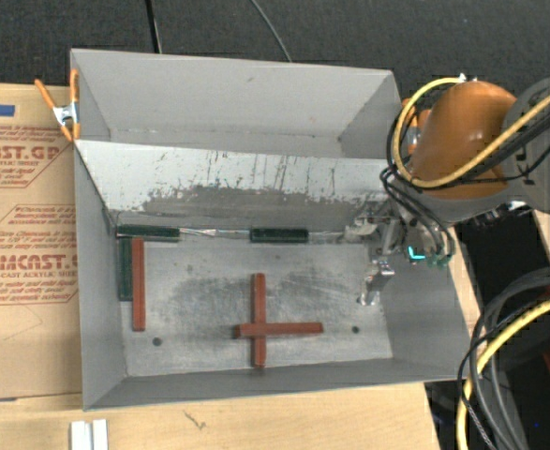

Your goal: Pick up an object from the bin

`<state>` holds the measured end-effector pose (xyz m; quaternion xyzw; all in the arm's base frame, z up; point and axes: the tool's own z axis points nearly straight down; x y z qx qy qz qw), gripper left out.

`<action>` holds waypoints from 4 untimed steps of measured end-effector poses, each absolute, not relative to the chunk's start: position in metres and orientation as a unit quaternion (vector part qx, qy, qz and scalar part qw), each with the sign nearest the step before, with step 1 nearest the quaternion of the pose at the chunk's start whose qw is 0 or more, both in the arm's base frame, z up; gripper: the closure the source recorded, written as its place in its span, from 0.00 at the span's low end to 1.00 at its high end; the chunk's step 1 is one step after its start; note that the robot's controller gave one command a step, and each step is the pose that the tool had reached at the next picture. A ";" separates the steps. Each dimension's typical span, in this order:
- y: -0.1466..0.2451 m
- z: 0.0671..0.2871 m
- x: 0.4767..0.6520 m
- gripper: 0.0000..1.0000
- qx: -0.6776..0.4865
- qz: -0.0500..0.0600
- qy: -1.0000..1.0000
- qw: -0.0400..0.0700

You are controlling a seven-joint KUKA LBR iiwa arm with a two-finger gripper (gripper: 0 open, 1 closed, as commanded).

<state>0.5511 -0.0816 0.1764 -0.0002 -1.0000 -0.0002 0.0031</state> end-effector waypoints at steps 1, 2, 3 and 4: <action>-0.081 0.181 0.553 0.00 0.000 0.000 -1.000 -0.001; -0.049 0.078 0.497 1.00 0.105 0.004 -0.994 -0.002; -0.046 0.073 0.495 0.00 0.106 0.001 -0.994 -0.001; -0.044 0.075 0.498 1.00 0.106 0.001 -0.994 -0.008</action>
Offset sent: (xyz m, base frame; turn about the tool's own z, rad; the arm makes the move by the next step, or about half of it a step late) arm -0.0576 0.0373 -0.1057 -0.2145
